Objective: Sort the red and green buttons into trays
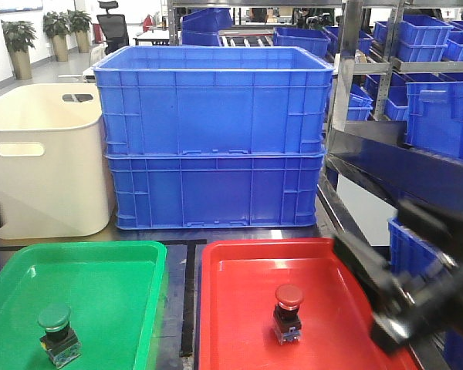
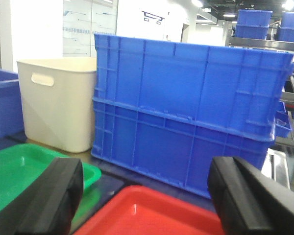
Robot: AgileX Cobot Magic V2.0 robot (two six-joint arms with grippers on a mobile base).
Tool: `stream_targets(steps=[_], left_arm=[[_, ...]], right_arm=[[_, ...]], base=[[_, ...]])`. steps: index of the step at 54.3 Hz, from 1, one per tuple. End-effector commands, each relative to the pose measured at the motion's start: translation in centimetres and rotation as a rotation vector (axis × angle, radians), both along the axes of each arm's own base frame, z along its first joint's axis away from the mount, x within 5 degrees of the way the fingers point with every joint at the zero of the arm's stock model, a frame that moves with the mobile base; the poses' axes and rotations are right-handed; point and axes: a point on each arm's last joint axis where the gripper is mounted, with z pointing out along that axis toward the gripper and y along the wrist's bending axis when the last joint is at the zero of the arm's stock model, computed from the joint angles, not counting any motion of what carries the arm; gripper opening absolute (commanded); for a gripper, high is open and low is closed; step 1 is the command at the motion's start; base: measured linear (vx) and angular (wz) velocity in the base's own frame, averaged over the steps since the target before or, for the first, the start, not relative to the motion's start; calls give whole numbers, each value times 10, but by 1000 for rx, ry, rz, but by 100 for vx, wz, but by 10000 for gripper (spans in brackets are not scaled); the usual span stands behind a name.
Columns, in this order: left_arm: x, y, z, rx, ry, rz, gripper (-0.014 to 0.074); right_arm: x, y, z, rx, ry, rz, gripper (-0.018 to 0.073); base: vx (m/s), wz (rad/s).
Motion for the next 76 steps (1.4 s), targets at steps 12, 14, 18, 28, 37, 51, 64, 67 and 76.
stream_targets(steps=[12,14,18,28,37,51,64,67,76], left_arm=[[-46,2,2,-53,-116,-20,503],[-48,3,3,-54,-123,-20,503],[-49,3,3,-54,-128,-20,503],[-49,3,3,-54,-128,-20,503],[-49,3,3,-54,-128,-20,503],[-47,14,6,-234,-97,72,502],[-38,40,-12,-508,154,356,502],[-38,41,-18,-421,202,386,502],[-38,38,-19,-222,168,374,479]], right_arm=[[-20,-5,8,40,-85,22,585],[-20,-5,8,40,-85,22,585],[-19,-5,7,38,-80,22,585],[-19,-5,7,38,-80,22,585],[-19,-5,7,38,-80,22,585],[-19,-5,7,38,-80,22,585],[-19,-5,7,39,-80,22,585],[-19,-5,7,39,-80,22,585],[-19,-5,7,39,-80,22,585]], base=[[0,0],[0,0],[0,0],[0,0],[0,0],[0,0],[0,0],[0,0],[0,0]])
